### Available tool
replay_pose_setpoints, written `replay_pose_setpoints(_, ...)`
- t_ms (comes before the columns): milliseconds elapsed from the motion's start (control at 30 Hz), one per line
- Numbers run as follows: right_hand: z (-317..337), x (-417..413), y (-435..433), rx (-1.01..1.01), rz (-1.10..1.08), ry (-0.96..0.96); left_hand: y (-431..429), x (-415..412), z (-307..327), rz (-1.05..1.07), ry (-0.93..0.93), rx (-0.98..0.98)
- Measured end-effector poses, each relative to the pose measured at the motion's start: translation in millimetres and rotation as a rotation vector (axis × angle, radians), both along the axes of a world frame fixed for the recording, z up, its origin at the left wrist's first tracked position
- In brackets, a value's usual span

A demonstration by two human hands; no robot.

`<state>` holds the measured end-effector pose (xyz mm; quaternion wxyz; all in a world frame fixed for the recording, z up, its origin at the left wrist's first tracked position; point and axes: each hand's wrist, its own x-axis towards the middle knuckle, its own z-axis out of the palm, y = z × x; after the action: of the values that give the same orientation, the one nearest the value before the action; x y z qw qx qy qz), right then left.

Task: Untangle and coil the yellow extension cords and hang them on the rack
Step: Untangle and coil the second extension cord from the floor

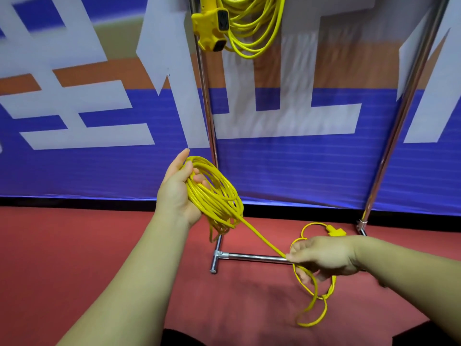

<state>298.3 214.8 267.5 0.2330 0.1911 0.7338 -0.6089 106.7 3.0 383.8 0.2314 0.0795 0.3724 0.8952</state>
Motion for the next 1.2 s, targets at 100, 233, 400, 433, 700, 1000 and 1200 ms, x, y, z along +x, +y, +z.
replay_pose_setpoints(100, -7.0, -4.1, 9.9, 0.136, -0.113, 0.047, -4.8, 1.7, -2.2, -0.089, 0.059, -0.066)
replay_pose_setpoints(233, 1.2, -16.6, 8.4, 0.337, -0.41, 0.203, 0.0, 14.2, -3.1, -0.156, 0.156, -0.215)
replay_pose_setpoints(400, 50.7, -15.4, 3.0, 0.118, -0.59, 0.437, 17.1, 35.6, -12.5, -0.266, 0.358, -0.489)
replay_pose_setpoints(433, 60.8, -12.3, 1.4, 0.113, -0.566, 0.493, 21.0, 40.6, -16.6, -0.299, 0.413, -0.541)
replay_pose_setpoints(700, 98.5, 17.4, 1.2, 0.097, -0.273, 0.705, 47.4, 67.2, -40.7, -0.575, 0.651, -0.742)
replay_pose_setpoints(1000, 88.7, 36.0, 34.9, -0.101, -0.278, 0.574, 68.7, 72.1, -22.9, -0.389, 0.518, -0.615)
replay_pose_setpoints(1200, 69.9, 43.6, 54.4, 0.007, -0.166, 0.385, 62.3, 48.9, -3.1, -0.197, 0.439, -0.421)
